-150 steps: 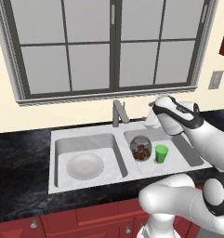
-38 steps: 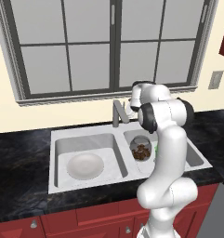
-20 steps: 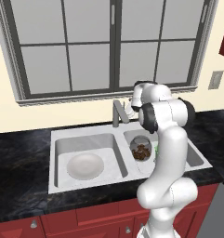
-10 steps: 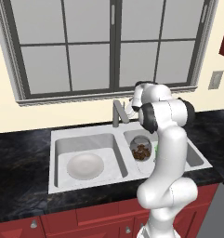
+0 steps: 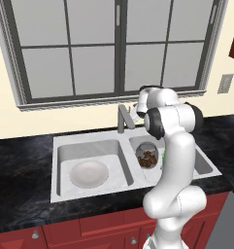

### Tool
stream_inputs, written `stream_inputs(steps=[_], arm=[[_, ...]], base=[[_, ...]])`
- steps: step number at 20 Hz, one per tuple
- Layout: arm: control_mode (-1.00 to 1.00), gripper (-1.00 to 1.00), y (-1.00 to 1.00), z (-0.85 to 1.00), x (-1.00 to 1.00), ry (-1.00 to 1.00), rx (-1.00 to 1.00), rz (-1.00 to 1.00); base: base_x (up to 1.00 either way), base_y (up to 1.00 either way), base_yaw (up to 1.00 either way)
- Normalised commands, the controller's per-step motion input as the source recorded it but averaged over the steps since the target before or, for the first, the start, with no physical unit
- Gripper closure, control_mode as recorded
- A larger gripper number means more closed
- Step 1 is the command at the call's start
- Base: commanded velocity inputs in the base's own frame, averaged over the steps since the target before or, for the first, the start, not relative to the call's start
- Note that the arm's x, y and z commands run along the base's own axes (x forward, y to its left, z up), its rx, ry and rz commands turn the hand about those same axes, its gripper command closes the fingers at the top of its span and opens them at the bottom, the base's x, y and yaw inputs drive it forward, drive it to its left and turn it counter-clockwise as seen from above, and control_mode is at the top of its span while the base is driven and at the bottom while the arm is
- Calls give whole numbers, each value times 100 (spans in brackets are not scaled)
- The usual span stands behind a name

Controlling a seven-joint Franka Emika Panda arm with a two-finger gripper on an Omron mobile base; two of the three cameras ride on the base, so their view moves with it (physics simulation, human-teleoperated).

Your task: Pick the cup and jar and place them in the sink. Then turn on the water.

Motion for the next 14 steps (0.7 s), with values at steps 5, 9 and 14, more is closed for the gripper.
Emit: stream_inputs(steps=[5,9,14], arm=[[-100,-100,0,2,34,1,1,0],[-100,-100,0,0,66,0,0,0],[-100,100,0,0,73,0,0,0]], base=[[0,0,0],[0,0,0],[0,0,0]])
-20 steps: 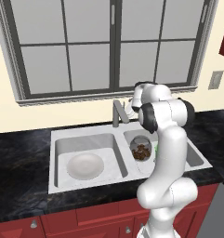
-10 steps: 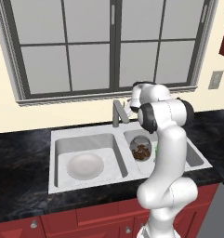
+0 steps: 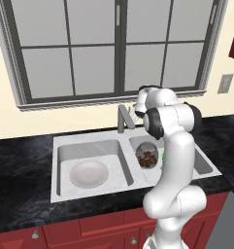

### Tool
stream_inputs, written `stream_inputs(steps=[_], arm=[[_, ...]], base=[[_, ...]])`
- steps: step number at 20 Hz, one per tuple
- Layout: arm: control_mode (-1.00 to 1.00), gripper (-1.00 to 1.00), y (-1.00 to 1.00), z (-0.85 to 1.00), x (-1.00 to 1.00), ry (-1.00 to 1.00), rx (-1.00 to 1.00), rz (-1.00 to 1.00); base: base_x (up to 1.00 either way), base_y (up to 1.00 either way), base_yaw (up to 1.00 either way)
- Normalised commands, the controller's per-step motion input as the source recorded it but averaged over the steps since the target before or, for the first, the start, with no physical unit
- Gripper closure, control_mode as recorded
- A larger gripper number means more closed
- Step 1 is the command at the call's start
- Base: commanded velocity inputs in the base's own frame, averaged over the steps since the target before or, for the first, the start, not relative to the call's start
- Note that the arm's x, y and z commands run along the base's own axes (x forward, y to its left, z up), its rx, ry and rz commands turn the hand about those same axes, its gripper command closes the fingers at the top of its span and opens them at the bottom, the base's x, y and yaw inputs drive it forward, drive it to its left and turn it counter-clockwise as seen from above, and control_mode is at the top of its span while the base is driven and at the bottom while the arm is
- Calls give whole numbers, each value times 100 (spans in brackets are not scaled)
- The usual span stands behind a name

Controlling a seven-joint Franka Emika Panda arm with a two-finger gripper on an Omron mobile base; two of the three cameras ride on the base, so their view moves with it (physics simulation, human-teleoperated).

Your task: Pick the cup and jar and place them in the sink. Then turn on the water.

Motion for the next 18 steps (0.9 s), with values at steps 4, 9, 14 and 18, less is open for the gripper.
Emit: stream_inputs(steps=[4,9,14,18], arm=[[-100,100,0,0,43,0,0,0],[-100,100,0,0,11,0,0,0],[-100,100,0,0,0,0,0,0],[-100,100,0,0,0,0,0,0]], base=[[0,0,0],[0,0,0],[0,0,0],[0,0,0]])
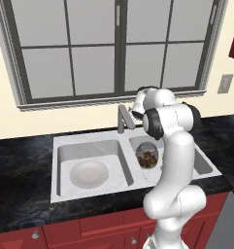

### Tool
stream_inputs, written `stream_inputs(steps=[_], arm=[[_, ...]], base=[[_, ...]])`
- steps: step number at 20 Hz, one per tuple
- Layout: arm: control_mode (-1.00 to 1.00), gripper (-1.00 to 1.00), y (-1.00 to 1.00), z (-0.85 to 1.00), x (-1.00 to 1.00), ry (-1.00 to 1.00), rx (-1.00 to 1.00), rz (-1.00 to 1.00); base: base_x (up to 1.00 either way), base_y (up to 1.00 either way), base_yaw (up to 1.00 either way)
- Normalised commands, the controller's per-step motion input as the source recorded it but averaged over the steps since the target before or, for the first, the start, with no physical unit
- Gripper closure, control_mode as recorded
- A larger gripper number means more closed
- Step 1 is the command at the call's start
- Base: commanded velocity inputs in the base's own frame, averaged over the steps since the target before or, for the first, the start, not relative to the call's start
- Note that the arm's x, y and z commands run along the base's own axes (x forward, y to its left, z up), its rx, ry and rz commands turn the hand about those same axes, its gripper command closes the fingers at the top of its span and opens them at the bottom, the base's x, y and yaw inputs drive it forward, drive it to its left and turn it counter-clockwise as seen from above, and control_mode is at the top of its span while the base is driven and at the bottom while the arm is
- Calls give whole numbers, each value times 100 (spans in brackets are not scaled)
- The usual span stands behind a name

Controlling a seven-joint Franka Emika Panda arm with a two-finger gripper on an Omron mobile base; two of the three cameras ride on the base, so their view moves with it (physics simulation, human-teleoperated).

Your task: Pick the cup and jar and place them in the sink. Then turn on the water.

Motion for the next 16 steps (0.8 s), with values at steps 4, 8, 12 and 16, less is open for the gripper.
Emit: stream_inputs(steps=[4,8,12,16], arm=[[-100,100,-15,0,1,0,1,0],[-100,100,-29,0,3,0,1,0],[-100,100,-35,0,0,0,0,0],[-100,100,-47,0,0,0,-1,0]], base=[[0,0,0],[0,0,0],[0,0,0],[0,0,0]])
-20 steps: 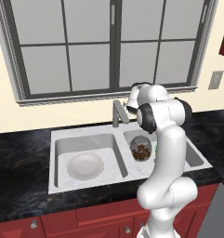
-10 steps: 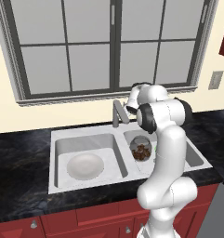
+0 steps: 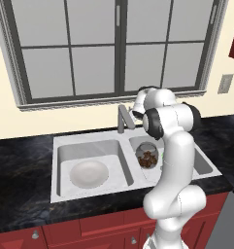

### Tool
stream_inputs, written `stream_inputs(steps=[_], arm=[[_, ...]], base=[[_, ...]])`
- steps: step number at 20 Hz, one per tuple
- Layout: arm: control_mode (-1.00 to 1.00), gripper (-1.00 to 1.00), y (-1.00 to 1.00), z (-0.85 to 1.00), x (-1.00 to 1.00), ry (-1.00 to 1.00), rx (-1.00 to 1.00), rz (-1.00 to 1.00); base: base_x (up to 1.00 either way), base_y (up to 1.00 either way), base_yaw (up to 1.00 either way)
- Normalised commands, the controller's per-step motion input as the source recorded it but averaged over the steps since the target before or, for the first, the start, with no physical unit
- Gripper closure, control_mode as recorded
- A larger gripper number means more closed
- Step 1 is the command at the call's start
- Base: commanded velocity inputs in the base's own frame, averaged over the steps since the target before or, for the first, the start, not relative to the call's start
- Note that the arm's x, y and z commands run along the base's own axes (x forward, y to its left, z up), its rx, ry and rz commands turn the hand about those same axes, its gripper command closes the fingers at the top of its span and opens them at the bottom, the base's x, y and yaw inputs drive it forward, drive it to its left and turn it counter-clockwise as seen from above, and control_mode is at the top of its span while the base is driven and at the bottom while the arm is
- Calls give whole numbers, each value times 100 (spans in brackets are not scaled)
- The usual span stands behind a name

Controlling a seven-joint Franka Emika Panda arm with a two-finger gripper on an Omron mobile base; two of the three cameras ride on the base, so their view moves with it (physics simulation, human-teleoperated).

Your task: Pick the cup and jar and place them in the sink. Then turn on the water.

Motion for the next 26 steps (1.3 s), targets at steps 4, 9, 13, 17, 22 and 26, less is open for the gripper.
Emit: stream_inputs(steps=[4,9,13,17,22,26], arm=[[-100,100,-58,0,1,0,-3,0],[-100,100,-58,0,4,0,-3,0],[-100,100,-56,0,2,0,-4,0],[-100,100,-65,0,1,0,-6,0],[-100,100,-76,0,0,0,-6,-2],[-100,100,-83,-1,0,0,-6,-6]], base=[[0,0,0],[0,0,0],[0,0,0],[0,0,0],[0,0,0],[0,0,0]])
